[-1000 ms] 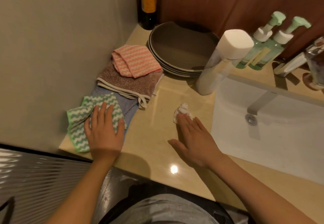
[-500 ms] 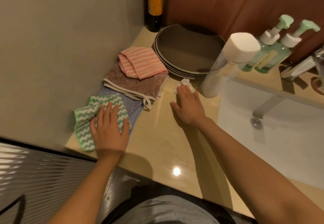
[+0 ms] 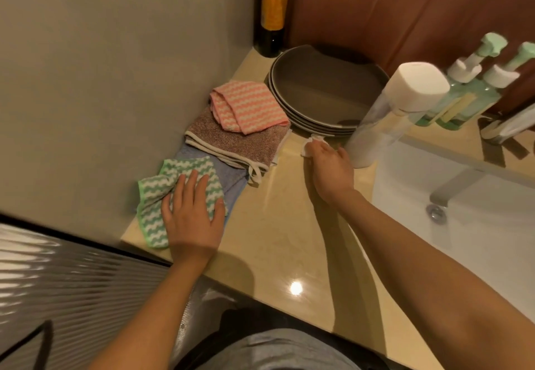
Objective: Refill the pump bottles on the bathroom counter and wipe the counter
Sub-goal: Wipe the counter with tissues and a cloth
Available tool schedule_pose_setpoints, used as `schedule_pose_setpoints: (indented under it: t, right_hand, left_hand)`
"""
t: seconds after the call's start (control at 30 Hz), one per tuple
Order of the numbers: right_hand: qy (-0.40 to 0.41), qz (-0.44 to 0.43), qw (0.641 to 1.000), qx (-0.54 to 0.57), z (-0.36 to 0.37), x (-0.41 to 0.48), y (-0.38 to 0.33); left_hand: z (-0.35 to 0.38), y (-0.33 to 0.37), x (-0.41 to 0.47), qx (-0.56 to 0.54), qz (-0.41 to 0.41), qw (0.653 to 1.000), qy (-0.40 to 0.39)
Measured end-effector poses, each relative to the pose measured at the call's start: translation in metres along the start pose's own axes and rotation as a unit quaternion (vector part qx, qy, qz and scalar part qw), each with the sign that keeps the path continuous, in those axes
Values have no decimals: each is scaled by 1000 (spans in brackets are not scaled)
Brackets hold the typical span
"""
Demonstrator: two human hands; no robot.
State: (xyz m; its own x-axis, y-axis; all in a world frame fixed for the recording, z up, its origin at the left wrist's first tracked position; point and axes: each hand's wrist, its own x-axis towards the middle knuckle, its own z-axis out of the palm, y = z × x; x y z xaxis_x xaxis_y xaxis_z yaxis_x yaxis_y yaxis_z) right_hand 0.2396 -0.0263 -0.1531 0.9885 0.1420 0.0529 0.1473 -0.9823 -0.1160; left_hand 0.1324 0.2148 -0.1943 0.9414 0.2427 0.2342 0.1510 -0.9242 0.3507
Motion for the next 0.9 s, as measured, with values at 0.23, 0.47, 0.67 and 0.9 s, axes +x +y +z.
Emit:
schedule_pose_setpoints:
  t: [0.23, 0.47, 0.67, 0.9]
  right_hand:
    - [12, 27, 1000, 7, 5, -11, -18]
    - [-7, -171, 984, 50, 12, -85, -29]
    - [-9, -300, 953, 32, 11, -117, -6]
    - [-21, -293, 956, -8, 19, -89, 2]
  left_hand:
    - [0, 0, 0, -3, -2, 1000, 1]
    - [-1, 1, 0, -4, -5, 1000, -1]
    - [-1, 1, 0, -2, -3, 1000, -8]
    - [-1, 1, 0, 0, -4, 1000, -8]
